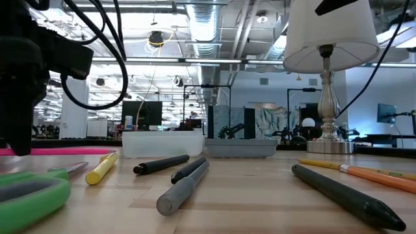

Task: Pick & place school supplies into a supply box
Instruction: Put the pink pencil into the black supply box

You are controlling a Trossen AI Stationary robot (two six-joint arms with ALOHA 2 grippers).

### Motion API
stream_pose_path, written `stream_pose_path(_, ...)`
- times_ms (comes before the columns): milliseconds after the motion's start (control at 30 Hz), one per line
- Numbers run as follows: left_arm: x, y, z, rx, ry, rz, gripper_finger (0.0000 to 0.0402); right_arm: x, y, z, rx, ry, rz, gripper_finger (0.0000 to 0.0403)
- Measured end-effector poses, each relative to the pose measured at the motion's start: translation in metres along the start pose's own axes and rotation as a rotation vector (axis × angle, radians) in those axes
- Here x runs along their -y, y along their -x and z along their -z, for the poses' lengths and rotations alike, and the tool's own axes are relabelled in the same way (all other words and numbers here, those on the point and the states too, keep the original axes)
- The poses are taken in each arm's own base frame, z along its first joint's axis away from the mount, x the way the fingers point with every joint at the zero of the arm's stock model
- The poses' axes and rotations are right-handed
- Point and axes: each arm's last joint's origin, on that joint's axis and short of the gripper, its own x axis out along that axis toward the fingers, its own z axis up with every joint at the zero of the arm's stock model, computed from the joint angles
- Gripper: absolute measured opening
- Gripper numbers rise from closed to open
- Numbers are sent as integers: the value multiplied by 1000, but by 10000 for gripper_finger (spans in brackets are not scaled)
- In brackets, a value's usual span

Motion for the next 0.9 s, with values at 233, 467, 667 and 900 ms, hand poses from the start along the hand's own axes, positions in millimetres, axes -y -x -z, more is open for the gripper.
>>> stream_pose_path(233, 3, 2, 7, -49, -21, 24, 5, 1, -2, -1, -5, -3, 7, 68)
stream_pose_path(467, 12, 5, 14, -41, -53, 109, 5, 1, -2, -1, -5, -3, 7, 68)
stream_pose_path(667, 19, 9, 8, 54, -74, 154, 5, 1, -2, -1, -4, -3, 7, 68)
stream_pose_path(900, 34, 29, -10, 158, -131, 208, 5, 1, -2, -1, -5, -4, 7, 68)
